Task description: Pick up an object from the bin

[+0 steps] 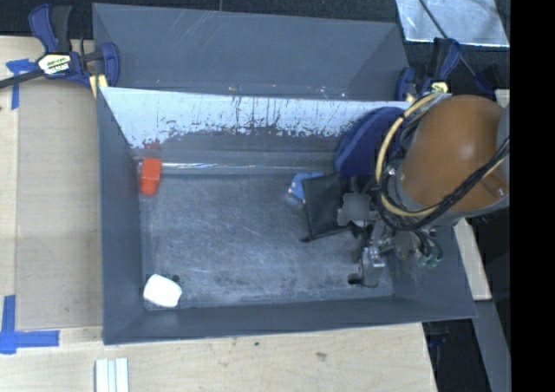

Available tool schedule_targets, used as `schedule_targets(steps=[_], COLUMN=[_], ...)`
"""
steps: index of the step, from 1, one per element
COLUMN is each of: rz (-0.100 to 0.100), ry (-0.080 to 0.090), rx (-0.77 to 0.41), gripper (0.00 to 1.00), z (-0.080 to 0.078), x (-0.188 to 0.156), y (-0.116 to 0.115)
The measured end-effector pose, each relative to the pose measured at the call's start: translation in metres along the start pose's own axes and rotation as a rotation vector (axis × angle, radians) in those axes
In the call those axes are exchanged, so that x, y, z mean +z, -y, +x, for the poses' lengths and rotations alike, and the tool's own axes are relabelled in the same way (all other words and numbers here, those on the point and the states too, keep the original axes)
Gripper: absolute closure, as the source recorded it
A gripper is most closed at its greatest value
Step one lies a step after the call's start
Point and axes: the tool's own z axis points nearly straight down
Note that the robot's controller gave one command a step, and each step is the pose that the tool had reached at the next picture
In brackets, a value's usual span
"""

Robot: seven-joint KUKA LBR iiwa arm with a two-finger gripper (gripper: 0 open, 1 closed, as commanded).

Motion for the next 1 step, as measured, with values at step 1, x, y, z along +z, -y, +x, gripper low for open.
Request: schedule_targets(steps=[1], rz=[0.001], ry=[0.003], rx=[0.320], gripper=[0.00], z=[-0.0568], x=[0.0210], y=[0.0363])
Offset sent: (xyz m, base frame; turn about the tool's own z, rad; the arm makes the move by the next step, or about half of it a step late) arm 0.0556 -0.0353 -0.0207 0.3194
